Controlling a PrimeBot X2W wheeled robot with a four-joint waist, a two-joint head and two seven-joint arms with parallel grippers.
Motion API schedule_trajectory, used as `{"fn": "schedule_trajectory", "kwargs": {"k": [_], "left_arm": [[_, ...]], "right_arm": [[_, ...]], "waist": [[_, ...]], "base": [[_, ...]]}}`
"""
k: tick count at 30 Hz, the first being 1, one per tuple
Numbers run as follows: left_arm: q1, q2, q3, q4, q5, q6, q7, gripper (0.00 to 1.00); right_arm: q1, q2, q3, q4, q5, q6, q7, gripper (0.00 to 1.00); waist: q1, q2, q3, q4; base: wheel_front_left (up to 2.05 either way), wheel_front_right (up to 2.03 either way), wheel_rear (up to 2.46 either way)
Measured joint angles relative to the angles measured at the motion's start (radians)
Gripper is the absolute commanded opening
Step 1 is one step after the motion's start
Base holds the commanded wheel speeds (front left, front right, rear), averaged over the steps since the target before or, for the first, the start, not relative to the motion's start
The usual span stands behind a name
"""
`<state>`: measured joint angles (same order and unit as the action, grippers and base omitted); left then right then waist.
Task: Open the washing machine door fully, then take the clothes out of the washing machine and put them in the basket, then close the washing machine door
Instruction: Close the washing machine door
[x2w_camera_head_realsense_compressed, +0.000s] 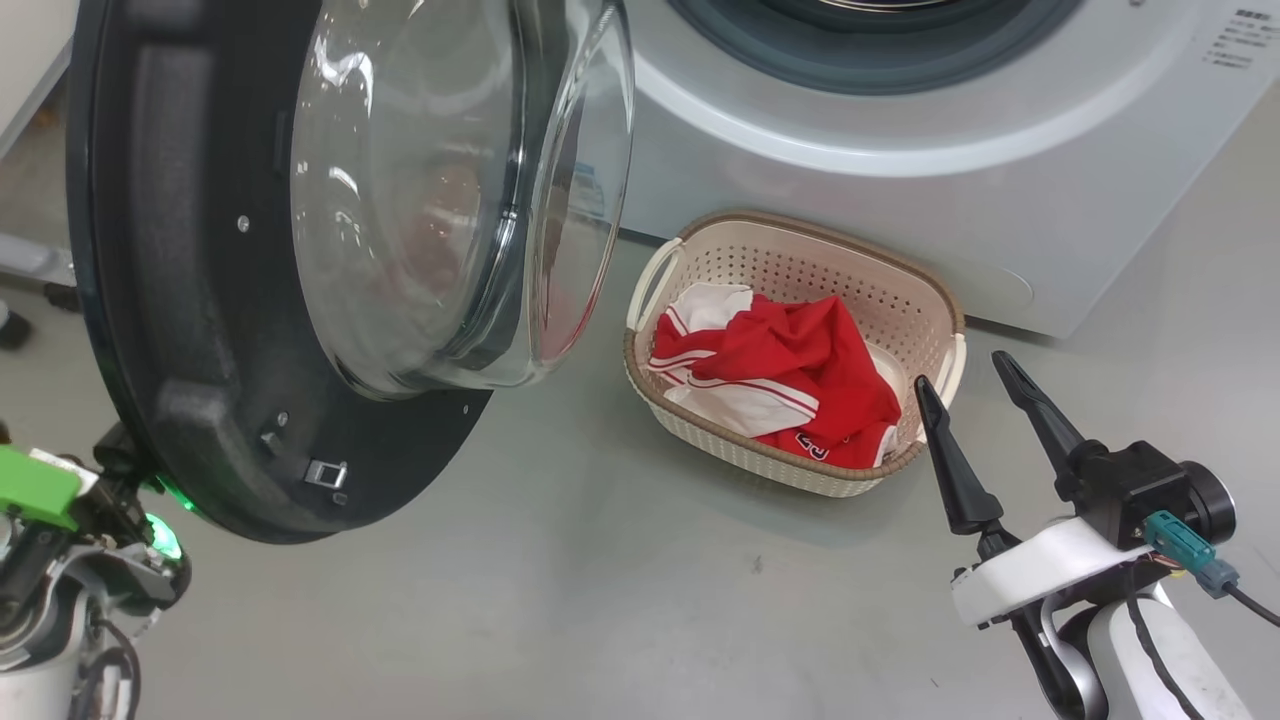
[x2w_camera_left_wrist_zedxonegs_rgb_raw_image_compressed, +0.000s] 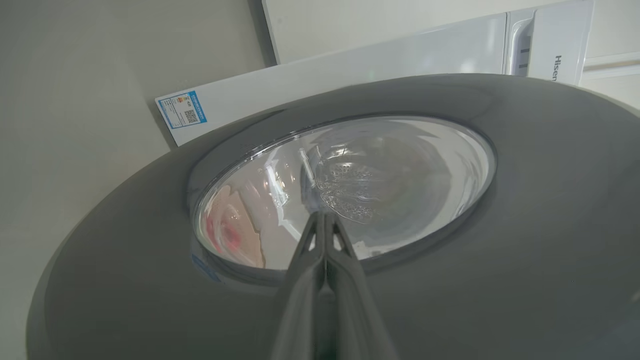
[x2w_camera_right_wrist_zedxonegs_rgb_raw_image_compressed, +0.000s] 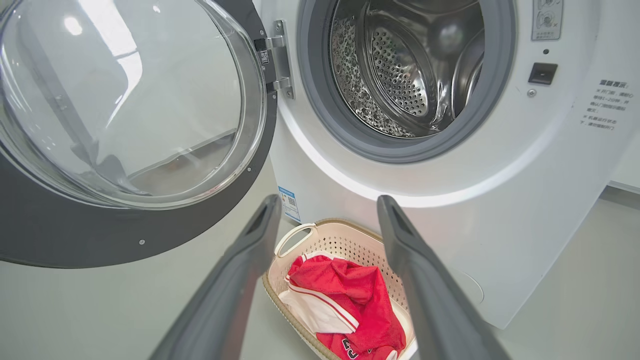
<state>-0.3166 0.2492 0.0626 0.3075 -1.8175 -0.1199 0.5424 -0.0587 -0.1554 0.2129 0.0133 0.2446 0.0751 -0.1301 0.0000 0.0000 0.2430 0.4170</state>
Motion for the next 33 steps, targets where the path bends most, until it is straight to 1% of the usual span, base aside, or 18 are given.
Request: {"fn": "schedule_trajectory", "kwargs": {"k": [3,13,14,21,26,33], "left_arm": [[0.031,-0.012,-0.004,-0.036,-0.012,0.0,0.013,0.0],[0.112,-0.063,-0.035,-0.201,-0.002,0.0,0.061,0.0],[0.112,-0.063,-0.035,-0.201,-0.002,0.0,0.061,0.0],[0.175,-0.106,-0.017,-0.274,0.002,0.0,0.056,0.0],[0.217,-0.114,-0.025,-0.306,0.051,0.0,0.055,0.0],[0.242,-0.129,-0.042,-0.332,0.064,0.0,0.056,0.0]], "right_arm": [[-0.003,0.005,0.0,0.005,0.002,0.0,-0.011,1.0],[-0.016,0.03,0.017,0.027,0.008,0.0,-0.037,1.0],[-0.016,0.03,0.017,0.027,0.008,0.0,-0.037,1.0],[-0.017,0.048,0.021,0.053,0.012,0.0,-0.062,1.0],[-0.017,0.058,0.026,0.069,0.019,0.0,-0.074,1.0],[-0.017,0.063,0.037,0.09,0.027,0.0,-0.082,1.0]], "waist": [[0.0,0.0,-0.003,-0.019],[0.0,0.0,-0.017,-0.097],[0.0,0.0,-0.017,-0.097],[0.0,0.0,-0.029,-0.161],[0.0,0.0,-0.039,-0.21],[0.0,0.0001,-0.053,-0.28]], "base": [[0.0,0.0,0.0],[0.0,0.0,0.0],[0.0,0.0,0.0],[0.0,0.0,0.0],[0.0,0.0,0.0],[0.0,0.0,0.0]]}}
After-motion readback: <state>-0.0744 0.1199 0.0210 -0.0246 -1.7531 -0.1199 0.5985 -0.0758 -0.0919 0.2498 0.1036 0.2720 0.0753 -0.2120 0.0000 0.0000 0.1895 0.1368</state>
